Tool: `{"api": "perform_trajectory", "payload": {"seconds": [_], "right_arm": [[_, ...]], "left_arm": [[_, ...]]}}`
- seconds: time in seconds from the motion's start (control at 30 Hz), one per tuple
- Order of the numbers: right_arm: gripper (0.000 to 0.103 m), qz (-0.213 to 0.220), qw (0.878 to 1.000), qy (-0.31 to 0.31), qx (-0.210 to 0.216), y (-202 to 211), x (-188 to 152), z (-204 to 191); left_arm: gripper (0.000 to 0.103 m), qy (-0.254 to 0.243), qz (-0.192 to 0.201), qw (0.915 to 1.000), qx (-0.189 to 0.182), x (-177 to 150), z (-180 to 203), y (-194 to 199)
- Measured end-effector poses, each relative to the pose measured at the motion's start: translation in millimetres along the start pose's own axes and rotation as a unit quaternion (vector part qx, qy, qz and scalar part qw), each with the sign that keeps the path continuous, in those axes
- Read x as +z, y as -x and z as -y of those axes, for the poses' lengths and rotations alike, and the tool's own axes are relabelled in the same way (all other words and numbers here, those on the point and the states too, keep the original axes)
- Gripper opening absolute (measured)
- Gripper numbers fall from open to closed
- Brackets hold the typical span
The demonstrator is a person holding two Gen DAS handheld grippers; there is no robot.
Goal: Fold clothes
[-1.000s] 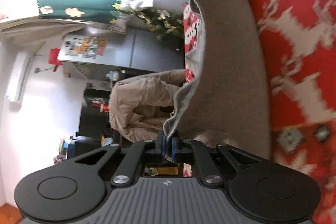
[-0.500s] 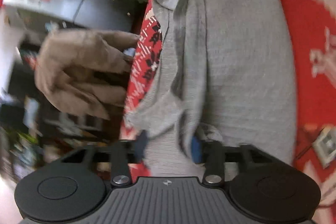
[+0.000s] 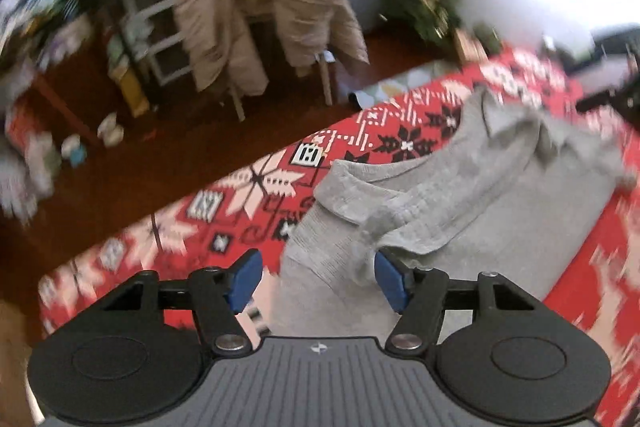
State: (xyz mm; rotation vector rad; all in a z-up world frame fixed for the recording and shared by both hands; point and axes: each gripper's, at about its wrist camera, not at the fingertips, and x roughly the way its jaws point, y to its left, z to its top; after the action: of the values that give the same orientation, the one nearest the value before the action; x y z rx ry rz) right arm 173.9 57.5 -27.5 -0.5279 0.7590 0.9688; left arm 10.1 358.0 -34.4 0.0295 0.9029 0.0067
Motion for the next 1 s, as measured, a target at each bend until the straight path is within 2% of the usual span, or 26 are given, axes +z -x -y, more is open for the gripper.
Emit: {"api": "perform_trajectory", "payload": {"seconds": [0.07,0.13,0.23,0.37,0.47,0.57,0.67,0.73,0.77,0.83,0.93,1.0], "right_arm": [[0.066,0.023,0.997,-0.074,-0.009,6.7,-10.3,11.8],[0.064,0.045,0.989,-0.144,-0.012,7.8,-24.8,25.0],[0.063,0.065,0.979,-0.189,-0.035,9.5,-47.7,32.9],[0.063,0.053,0.987,-0.143,-0.046,-0.1,-66.2,10.5],[0.061,0.042,0.995,-0.071,-0.056,-14.4,-71.0,-19.5],[0.059,0.033,0.998,-0.012,-0.055,-30.8,-69.7,-43.9],[0.048,0.015,0.998,-0.015,-0.055,-53.2,-62.3,-48.1],[0.013,0.007,0.998,-0.046,-0.044,-64.6,-56.8,-39.2],[0.004,0.007,0.997,-0.063,-0.042,-67.7,-53.4,-31.8],[0.003,0.021,0.994,-0.086,-0.056,-66.6,-46.8,-17.2],[0.003,0.030,0.989,-0.122,-0.081,-62.2,-37.3,11.3],[0.003,0.028,0.985,-0.143,-0.091,-66.5,-33.9,27.8]], "left_arm": [[0.059,0.040,0.006,0.9989,-0.023,-10.2,-2.5,-1.7],[0.059,0.057,0.007,0.9977,-0.038,-16.6,0.9,-8.8],[0.059,0.060,-0.003,0.9972,-0.044,-24.5,10.6,-25.3],[0.059,0.087,-0.005,0.9937,-0.071,-27.6,12.3,-38.5],[0.059,0.111,-0.005,0.9910,-0.076,-24.8,10.5,-48.5],[0.059,0.126,-0.008,0.9894,-0.071,-21.4,8.1,-57.4],[0.058,0.135,-0.007,0.9886,-0.066,-20.3,5.3,-62.6],[0.051,0.140,0.000,0.9878,-0.068,-19.7,3.8,-62.9],[0.036,0.142,0.005,0.9876,-0.068,-19.4,3.2,-62.4],[0.024,0.142,0.009,0.9880,-0.060,-18.0,2.1,-62.8],[0.024,0.150,0.018,0.9880,-0.033,-15.8,-2.5,-64.9],[0.024,0.169,0.024,0.9850,-0.025,-15.3,-9.4,-66.4]]}}
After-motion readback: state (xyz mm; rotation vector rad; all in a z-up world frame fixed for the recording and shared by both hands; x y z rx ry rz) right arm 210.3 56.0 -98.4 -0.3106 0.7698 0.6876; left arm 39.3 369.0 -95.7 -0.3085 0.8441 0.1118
